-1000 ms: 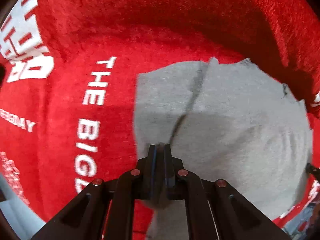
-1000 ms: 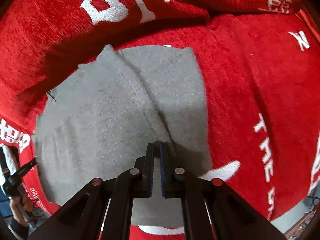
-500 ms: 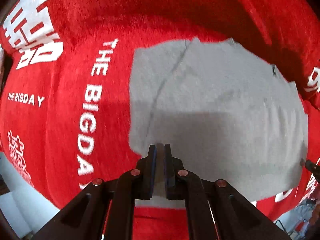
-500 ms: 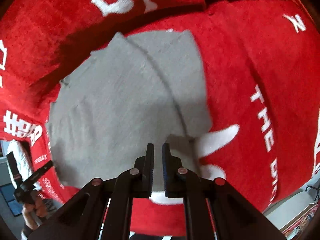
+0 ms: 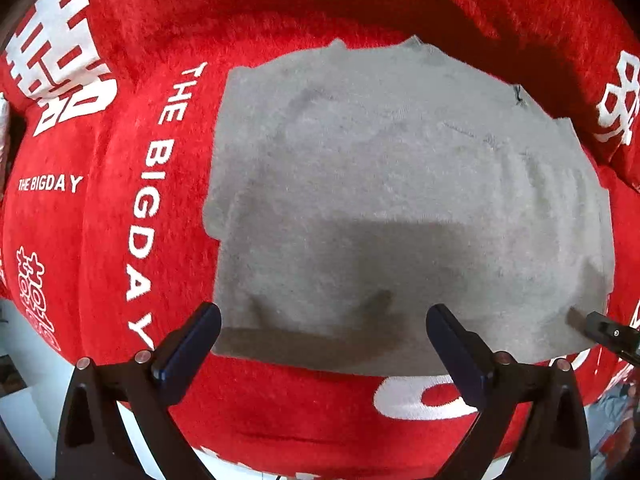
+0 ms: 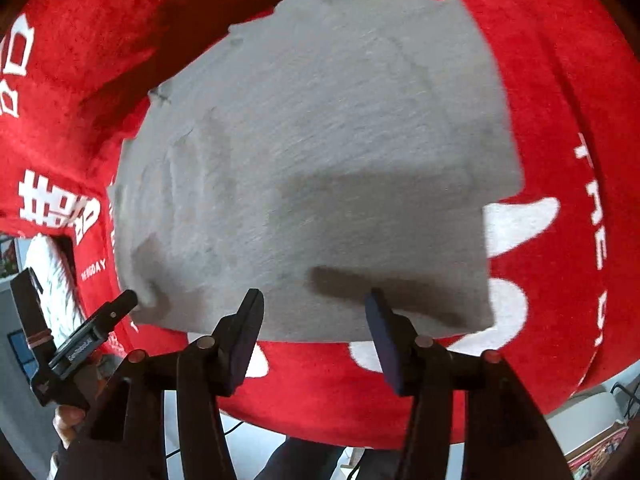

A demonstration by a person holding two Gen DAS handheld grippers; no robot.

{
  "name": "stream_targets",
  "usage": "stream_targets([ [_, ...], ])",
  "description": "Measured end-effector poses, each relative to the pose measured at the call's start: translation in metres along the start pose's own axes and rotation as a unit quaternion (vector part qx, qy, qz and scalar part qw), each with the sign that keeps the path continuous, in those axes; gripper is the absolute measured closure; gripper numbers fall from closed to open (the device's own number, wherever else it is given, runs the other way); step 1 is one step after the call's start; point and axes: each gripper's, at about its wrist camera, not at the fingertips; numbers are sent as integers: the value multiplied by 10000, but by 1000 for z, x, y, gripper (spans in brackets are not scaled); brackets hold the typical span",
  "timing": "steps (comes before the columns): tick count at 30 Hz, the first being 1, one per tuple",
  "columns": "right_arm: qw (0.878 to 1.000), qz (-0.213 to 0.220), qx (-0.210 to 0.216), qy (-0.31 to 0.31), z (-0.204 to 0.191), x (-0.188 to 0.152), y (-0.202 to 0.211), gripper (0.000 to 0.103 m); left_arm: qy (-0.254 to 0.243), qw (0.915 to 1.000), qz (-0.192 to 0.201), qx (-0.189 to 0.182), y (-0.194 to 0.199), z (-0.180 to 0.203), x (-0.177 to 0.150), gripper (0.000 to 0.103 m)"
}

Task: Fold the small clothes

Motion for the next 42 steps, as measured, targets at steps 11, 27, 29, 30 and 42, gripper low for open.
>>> stream_targets([
  [11, 9954, 385, -118, 870, -26, -2, 11, 17, -114, 9997, -70, 215, 2, 19, -4, 0],
  [27, 9959, 45, 403, 810, -6, 1, 7, 17, -205, 9970, -263, 702, -2, 39, -13, 0],
  [29, 9959, 21, 444, 788, -8, 0, 3, 17, -234, 9969, -241, 716, -3, 38, -15, 0],
  [30, 9960, 7, 469, 764, -9, -1, 1, 17, -244, 9973, -247, 650, -3, 36, -16, 0],
  [42, 9886, -217, 1487, -42, -67, -37, -32, 17, -248, 9995, 37, -183, 19, -28, -15, 0],
])
Point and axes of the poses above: each gripper's, at about its wrist camera, not at the fingertips, and y roughly against the way its jaws point, z to its right, x to its top, and after that the axes turned 7 degrees about -x, right-handed
